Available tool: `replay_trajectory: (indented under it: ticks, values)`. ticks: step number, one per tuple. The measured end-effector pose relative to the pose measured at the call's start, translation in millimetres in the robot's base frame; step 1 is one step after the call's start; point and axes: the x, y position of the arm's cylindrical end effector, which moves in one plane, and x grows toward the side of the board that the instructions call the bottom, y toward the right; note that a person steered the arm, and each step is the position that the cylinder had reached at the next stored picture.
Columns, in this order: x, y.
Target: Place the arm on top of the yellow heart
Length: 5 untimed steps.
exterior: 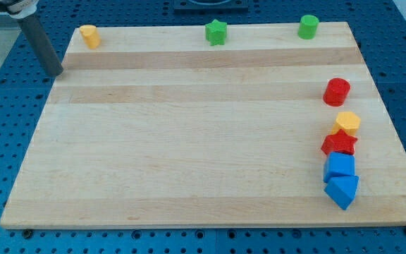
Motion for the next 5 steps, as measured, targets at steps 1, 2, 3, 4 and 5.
replay_trajectory:
  ticks: [1,2,3,4,5]
  values:
    - [0,0]
    - [-9,0]
    - [-60,0]
    - [-89,0]
    - [-118,0]
